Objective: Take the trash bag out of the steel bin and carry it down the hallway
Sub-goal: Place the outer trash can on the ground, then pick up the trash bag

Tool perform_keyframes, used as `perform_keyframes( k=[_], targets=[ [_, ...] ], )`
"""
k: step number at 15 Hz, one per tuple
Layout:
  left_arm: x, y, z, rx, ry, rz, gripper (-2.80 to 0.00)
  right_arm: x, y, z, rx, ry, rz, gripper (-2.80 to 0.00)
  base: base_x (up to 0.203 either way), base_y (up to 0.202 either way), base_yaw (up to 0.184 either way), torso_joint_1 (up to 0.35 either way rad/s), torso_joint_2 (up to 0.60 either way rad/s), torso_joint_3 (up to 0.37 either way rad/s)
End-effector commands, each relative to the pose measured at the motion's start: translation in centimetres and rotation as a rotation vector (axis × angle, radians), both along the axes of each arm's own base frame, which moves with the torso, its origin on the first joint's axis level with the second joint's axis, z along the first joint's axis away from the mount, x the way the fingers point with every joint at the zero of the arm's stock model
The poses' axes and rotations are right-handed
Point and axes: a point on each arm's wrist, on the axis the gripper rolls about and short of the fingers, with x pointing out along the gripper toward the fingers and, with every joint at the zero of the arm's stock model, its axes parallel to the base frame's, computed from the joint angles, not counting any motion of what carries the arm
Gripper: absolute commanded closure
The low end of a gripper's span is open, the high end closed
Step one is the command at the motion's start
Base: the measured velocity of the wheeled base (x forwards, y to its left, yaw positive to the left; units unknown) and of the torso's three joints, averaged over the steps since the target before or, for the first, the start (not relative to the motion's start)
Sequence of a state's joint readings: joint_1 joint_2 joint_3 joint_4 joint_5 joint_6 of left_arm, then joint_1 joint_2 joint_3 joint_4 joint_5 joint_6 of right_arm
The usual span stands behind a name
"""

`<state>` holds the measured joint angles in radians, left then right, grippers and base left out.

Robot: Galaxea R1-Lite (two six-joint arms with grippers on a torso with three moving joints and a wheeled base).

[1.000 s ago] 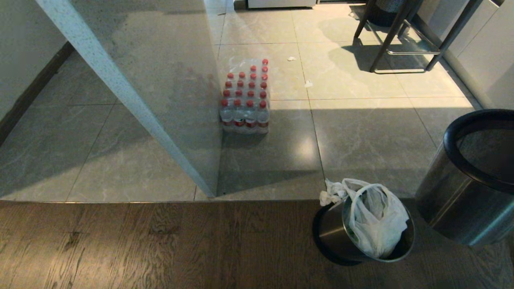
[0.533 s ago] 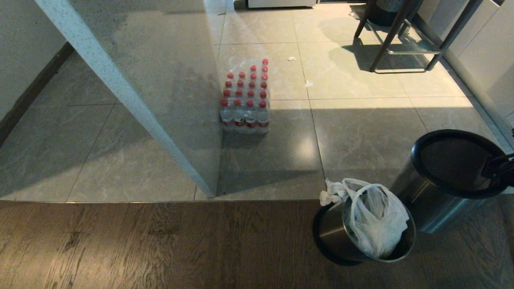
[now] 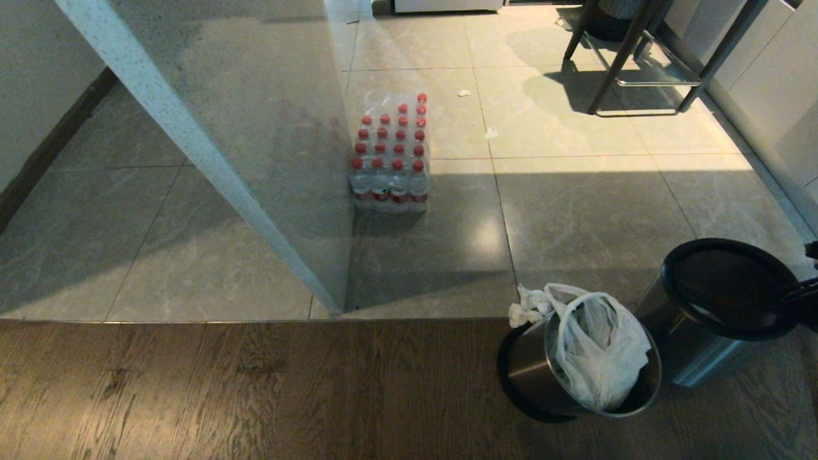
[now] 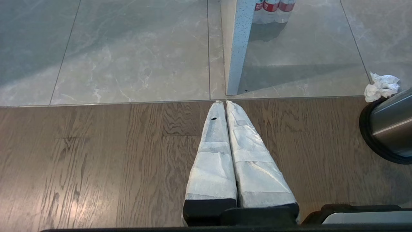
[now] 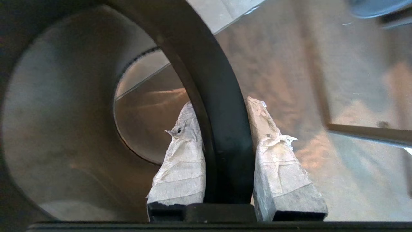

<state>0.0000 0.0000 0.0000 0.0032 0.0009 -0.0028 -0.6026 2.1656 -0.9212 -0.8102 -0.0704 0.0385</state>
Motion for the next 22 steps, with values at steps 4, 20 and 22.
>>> perform_keyframes(
  k=[4,20,22],
  targets=[
    [0.0,0.0,0.0,0.000,0.000,-0.001,0.00,-0.5,-1.7,-3.4,0.054,0.049,-0.015,0.00,0.000,0.000,0.000,0.000,0.00,0.000],
    [0.0,0.0,0.0,0.000,0.000,0.001,0.00,-7.0,1.8,7.4,-0.036,-0.027,-0.029,-2.80,0.000,0.000,0.000,0.000,0.00,0.000],
    [0.0,0.0,0.0,0.000,0.000,0.000,0.00,-8.6,3.6,9.8,-0.059,-0.026,-0.002,-2.80,0.000,0.000,0.000,0.000,0.00,0.000]
  ],
)
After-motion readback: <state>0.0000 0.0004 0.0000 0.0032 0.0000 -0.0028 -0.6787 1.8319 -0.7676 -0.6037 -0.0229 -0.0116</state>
